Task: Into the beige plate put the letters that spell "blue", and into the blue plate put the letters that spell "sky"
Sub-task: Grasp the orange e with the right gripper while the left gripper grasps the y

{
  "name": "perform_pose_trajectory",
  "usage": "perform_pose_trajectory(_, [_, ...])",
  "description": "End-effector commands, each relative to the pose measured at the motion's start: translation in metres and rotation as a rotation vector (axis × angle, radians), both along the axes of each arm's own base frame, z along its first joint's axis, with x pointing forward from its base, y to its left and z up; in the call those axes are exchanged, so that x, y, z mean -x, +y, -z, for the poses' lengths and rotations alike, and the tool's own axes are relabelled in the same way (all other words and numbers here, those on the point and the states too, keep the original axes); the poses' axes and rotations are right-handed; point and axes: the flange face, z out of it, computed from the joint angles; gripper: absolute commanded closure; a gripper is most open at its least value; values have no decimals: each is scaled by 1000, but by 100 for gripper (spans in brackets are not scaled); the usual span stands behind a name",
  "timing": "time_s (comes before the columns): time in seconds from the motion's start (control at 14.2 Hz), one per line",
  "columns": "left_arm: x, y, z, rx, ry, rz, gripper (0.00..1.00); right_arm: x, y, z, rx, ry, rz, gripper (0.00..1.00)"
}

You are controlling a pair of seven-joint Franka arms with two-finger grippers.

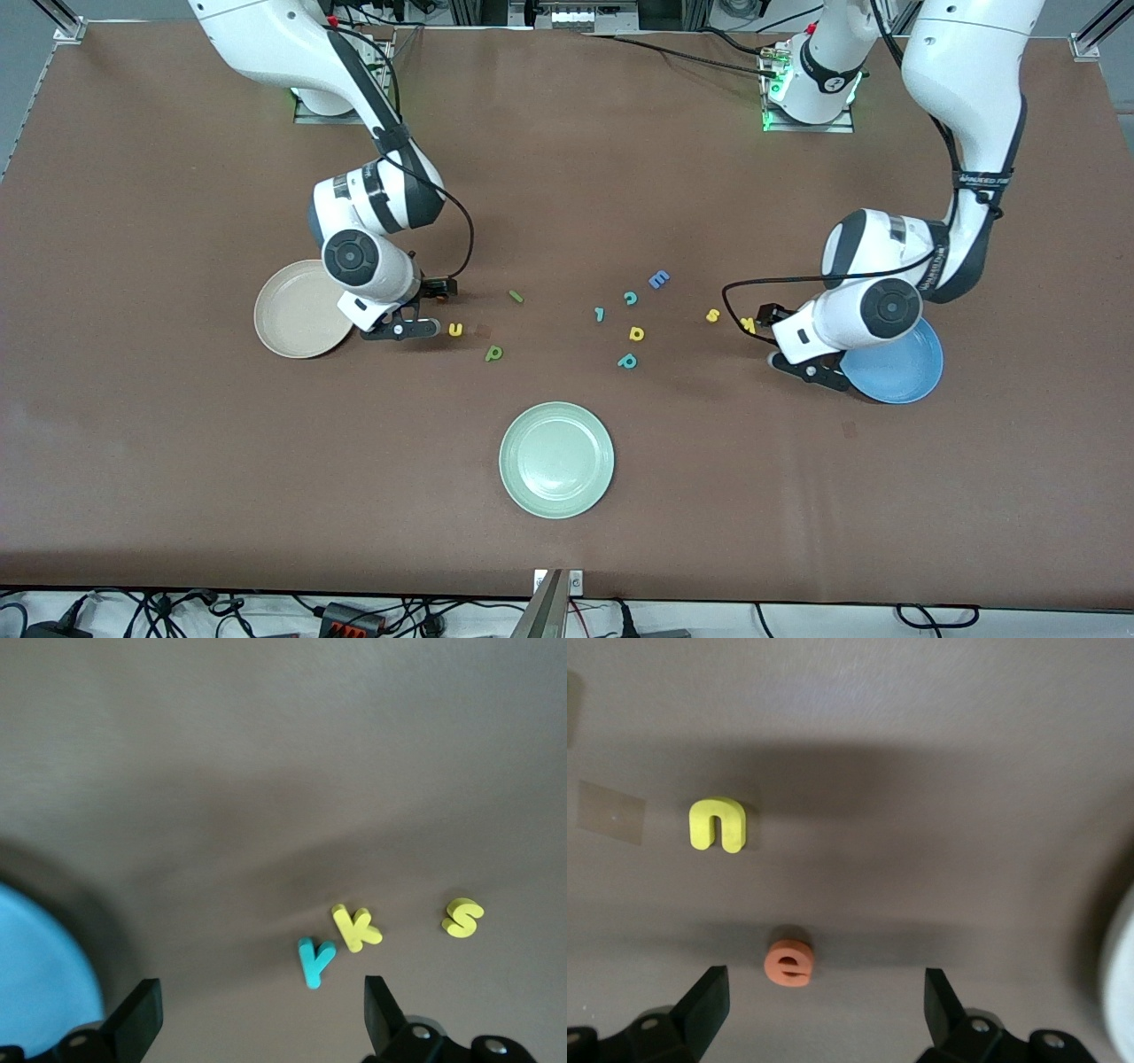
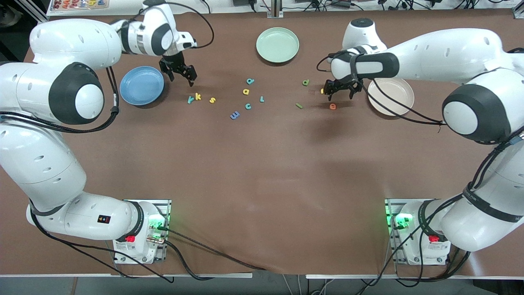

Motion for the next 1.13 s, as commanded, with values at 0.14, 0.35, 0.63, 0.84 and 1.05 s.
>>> perform_pose_trajectory(0.14, [39,-1,22,11,-74,44,0,6,12,16,15,14,38,17])
perform_pose_trajectory(0.35, [45,-2,29,17,-98,46,9,8,16,16,19,11,46,22])
perform_pose_trajectory(0.63, [48,-3,34,15,-92,50,15,6,17,21,19,11,46,26])
perform_pose_trajectory(0.84, [51,-1,38,14,-83,49,27,5,19,26,20,11,43,26])
perform_pose_trajectory(1.05, [48,-2,40,19,-104,49,37,5,19,27,20,14,45,39])
